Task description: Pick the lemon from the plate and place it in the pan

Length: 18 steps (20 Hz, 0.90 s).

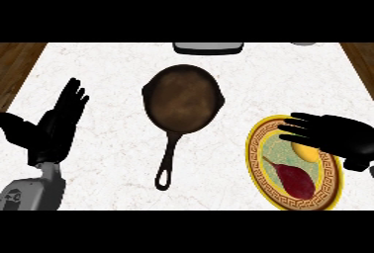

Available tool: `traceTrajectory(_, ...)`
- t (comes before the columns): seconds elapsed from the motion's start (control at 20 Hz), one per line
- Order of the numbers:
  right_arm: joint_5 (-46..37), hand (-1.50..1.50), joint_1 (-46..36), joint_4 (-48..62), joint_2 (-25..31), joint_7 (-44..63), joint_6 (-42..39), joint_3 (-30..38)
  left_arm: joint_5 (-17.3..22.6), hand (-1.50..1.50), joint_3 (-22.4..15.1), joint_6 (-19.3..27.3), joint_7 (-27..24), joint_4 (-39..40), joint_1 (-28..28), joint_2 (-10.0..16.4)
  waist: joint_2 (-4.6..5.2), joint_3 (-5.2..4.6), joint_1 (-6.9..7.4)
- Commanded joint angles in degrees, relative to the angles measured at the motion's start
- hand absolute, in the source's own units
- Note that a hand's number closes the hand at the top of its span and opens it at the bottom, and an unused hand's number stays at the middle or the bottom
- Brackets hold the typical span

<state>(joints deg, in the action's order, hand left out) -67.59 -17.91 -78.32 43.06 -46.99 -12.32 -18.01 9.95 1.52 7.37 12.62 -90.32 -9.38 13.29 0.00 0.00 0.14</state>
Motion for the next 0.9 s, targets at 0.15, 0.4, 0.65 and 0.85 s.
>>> traceTrajectory(0.15,-7.08,-1.5,-1.87,6.95,-4.88,-2.19,3.04,1.57,-0.21,0.0,1.49,-2.4,1.04,-2.17,1.33,0.45,-0.02,0.0,0.06)
traceTrajectory(0.4,-8.24,-1.5,-2.76,11.97,-6.17,-5.93,5.8,4.58,-2.67,0.0,0.41,-0.38,0.72,-1.12,-0.75,-2.21,-0.01,0.0,-0.06)
traceTrajectory(0.65,-11.43,-1.5,-6.03,17.62,-11.13,-6.03,4.42,4.18,-2.6,0.0,0.66,-1.52,-0.4,-0.43,0.74,-3.41,0.02,0.0,0.11)
traceTrajectory(0.85,-14.54,-1.5,-5.65,17.86,-13.74,-4.11,4.28,4.29,-2.69,0.0,2.2,-1.91,1.66,-0.07,-1.82,-2.57,0.01,0.0,0.02)
